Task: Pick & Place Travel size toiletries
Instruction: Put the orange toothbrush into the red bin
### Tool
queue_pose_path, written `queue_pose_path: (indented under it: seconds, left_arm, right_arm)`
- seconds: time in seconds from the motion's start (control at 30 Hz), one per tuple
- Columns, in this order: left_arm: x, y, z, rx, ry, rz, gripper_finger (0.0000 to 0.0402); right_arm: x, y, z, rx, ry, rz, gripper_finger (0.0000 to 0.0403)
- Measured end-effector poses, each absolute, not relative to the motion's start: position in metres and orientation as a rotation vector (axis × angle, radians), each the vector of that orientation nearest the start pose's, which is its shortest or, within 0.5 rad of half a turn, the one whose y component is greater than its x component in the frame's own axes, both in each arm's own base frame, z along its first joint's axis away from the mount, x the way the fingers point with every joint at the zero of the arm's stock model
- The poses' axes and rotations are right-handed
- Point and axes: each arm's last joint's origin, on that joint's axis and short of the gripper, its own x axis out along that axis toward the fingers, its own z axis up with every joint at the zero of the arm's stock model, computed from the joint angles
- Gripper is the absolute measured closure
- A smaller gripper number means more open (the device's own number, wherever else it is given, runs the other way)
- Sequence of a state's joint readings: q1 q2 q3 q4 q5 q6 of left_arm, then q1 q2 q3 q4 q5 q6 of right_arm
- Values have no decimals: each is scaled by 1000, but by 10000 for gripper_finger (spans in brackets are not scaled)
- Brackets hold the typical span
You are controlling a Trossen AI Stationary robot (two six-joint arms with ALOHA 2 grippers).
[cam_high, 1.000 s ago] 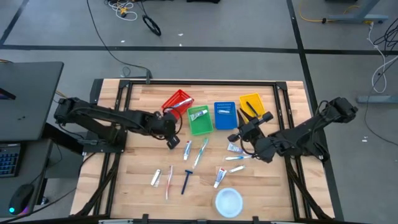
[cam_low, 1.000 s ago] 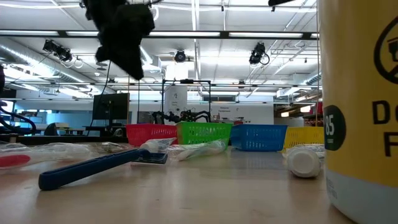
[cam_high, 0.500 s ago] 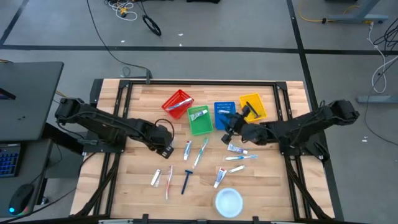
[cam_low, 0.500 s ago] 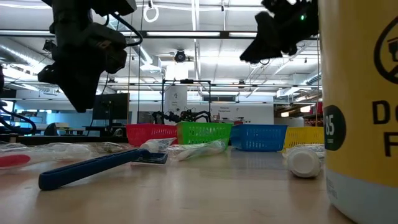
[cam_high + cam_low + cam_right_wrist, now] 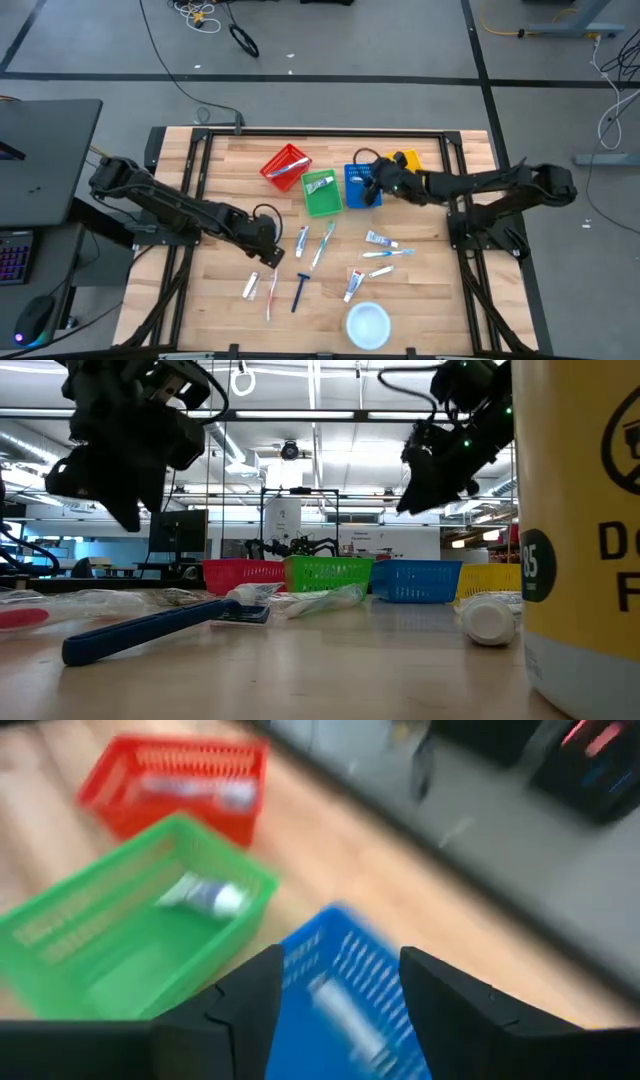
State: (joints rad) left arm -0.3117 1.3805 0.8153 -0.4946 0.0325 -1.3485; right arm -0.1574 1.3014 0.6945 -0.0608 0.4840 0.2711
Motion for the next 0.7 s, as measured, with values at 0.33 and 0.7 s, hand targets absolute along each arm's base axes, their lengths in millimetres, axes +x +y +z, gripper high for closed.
queue_pose_path:
  seconds: [0.33,0.7]
  left_arm:
    - [260,-108,171,-1213,1331,303,272]
    - [276,-118,165,-1175,1397,332,279]
  right_arm:
    - [252,-65,210,141,598,-646,192]
    - [254,-67,213,90,568,-632,192]
